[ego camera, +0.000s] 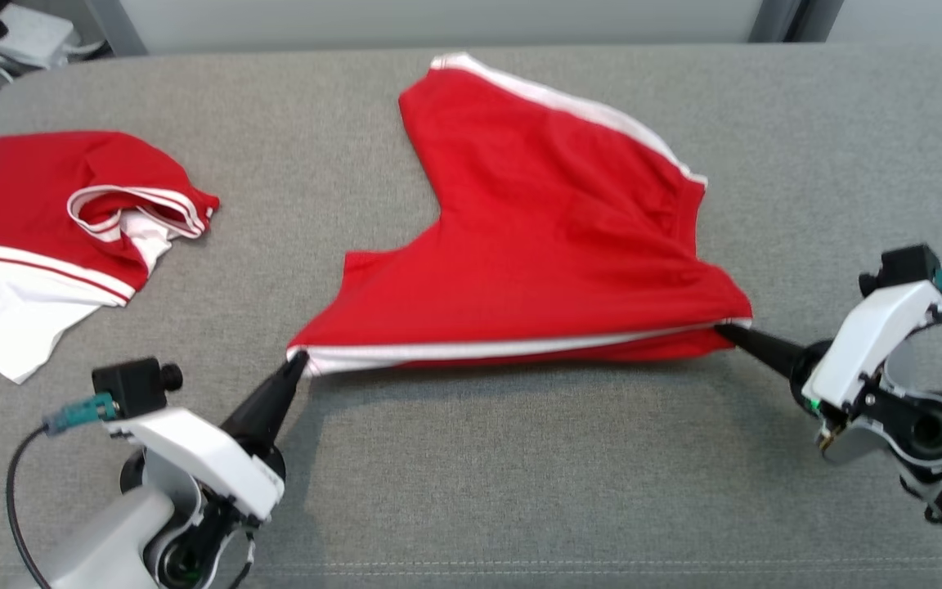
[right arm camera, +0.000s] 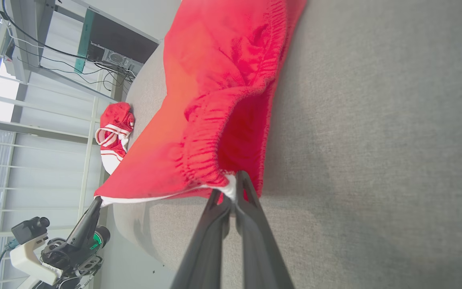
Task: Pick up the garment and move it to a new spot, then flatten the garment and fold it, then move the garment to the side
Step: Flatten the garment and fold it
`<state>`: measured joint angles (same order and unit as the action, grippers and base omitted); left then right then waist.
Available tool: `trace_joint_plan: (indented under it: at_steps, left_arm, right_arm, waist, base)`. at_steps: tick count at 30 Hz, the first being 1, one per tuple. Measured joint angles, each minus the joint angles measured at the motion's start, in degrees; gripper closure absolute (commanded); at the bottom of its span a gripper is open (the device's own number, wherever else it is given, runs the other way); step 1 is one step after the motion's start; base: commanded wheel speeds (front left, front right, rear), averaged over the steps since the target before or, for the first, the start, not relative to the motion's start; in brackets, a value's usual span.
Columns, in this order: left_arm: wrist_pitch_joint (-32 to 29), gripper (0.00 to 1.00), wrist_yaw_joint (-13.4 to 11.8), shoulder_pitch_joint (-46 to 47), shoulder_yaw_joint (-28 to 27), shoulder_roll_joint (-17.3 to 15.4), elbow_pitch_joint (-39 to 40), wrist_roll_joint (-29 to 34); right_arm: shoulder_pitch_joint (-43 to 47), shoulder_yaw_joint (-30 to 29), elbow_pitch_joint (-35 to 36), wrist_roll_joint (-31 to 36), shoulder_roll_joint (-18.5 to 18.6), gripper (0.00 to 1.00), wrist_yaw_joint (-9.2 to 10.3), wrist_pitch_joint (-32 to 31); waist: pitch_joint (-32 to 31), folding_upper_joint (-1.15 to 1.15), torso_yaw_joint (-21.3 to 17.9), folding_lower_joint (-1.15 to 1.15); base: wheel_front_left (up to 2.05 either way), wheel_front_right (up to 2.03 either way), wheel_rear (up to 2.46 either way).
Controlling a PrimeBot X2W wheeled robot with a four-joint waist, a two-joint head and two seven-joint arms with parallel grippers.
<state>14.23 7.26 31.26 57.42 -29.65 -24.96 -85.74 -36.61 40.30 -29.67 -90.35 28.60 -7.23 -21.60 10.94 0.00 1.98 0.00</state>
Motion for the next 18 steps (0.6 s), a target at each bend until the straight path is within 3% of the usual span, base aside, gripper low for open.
trace_joint_plan:
  at_steps: [8, 13, 18]
  left_arm:
    - [-2.72, 1.0, 0.0, -6.65, 3.94, -0.75, 1.24, 0.33]
    - [-10.87, 1.0, 0.0, -6.64, 6.45, -6.12, 6.27, -1.4]
    - [-23.69, 1.0, 0.0, -4.68, 7.94, -12.87, 11.88, -5.1]
  right_arm:
    - [8.12, 2.79, 3.69, -2.22, 0.77, 1.0, 0.01, -2.87]
    - [10.28, 4.68, 7.99, -3.13, 3.71, 1.0, 0.01, -8.35]
    - [9.88, 4.95, 12.8, -3.46, 7.82, 1.0, 0.01, -12.43]
  waist:
    - [-6.0, 0.0, -0.57, 0.0]
    - [-6.42, 0.0, -0.78, 0.0]
    - [-3.92, 0.0, -0.87, 0.0]
  base:
    - [0.0, 0.0, 0.0]
    - [0.0, 0.0, 0.0]
    - [0.0, 0.0, 0.0]
